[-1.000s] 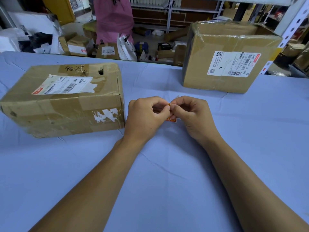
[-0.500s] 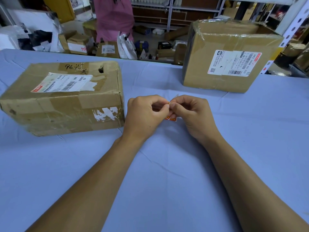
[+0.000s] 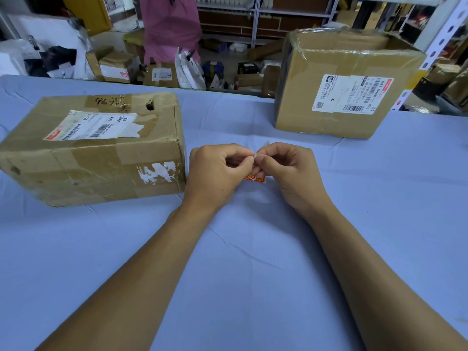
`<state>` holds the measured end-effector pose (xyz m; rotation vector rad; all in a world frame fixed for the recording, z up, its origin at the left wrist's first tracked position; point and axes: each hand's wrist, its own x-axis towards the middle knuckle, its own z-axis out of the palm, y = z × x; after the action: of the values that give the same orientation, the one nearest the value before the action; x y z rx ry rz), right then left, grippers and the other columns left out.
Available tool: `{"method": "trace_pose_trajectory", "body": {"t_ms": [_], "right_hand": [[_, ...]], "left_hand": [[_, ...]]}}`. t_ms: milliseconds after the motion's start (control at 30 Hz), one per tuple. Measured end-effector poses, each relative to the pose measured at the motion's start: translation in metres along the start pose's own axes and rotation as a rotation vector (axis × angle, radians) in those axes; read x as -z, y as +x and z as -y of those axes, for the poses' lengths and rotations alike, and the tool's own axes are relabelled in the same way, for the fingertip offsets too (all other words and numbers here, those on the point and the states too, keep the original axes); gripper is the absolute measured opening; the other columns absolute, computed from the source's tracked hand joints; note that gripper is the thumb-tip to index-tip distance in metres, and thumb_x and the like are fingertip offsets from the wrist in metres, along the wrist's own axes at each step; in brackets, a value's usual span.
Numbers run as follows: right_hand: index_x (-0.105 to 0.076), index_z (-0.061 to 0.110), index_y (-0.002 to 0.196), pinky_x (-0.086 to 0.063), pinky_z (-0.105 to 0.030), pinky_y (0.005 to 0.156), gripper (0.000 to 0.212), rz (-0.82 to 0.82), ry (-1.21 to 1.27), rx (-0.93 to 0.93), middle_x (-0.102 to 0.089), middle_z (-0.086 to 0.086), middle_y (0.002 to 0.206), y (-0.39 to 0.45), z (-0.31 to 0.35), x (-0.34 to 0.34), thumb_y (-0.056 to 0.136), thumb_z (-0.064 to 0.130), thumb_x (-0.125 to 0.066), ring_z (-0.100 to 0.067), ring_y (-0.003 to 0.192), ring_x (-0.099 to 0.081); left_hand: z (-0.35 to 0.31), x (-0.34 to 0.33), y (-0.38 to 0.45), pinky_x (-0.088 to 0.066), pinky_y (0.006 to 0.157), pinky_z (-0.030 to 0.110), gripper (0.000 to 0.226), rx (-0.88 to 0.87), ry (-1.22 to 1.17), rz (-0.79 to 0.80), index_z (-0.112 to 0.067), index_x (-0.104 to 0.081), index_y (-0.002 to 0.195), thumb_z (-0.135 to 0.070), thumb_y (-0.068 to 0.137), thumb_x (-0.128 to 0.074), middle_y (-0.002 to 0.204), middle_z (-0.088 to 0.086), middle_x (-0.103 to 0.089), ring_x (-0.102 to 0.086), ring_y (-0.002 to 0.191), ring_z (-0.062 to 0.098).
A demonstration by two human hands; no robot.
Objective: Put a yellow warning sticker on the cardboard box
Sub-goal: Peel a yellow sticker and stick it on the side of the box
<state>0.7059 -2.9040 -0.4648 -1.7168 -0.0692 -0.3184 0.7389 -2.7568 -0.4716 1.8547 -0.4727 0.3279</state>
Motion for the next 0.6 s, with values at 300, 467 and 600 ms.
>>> {"method": "trace_pose_trajectory", "body": {"t_ms": [300,467,600], "right_hand": [[-0.068,-0.007,0.083,-0.057,-0.031,0.07,0.013,-0.005,0.005,0.002,-0.069,-0.014,0.07,-0.0002,-0.0006,0.0012,0.092,-0.002,-0.06,-0.021,0.066,-0.065],[-0.068,-0.008,0.082,-0.057,-0.033,0.071,0.013,-0.012,0.002,-0.005,-0.069,-0.014,0.07,0.0,-0.0009,0.001,0.091,-0.002,-0.062,-0.021,0.066,-0.065],[-0.068,-0.005,0.081,-0.056,-0.036,0.071,0.012,-0.016,0.005,-0.012,-0.068,-0.015,0.069,-0.0003,0.0004,0.0002,0.091,-0.002,-0.062,-0.022,0.066,-0.065]], "left_hand": [[0.0005,-0.0005,0.0009,-0.057,0.067,0.024,0.011,0.033,-0.058,0.014,-0.019,-0.078,0.081,-0.018,0.082,-0.068,0.068,-0.009,-0.073,-0.069,0.062,0.003],[0.001,-0.0005,0.0012,-0.06,0.068,0.029,0.012,0.045,-0.077,0.014,-0.026,-0.076,0.078,-0.018,0.083,-0.068,0.068,-0.01,-0.073,-0.071,0.062,0.006],[0.0002,-0.0001,0.0005,-0.06,0.069,0.029,0.011,0.052,-0.076,0.019,-0.024,-0.077,0.08,-0.02,0.082,-0.066,0.069,-0.009,-0.074,-0.071,0.064,0.008]]}}
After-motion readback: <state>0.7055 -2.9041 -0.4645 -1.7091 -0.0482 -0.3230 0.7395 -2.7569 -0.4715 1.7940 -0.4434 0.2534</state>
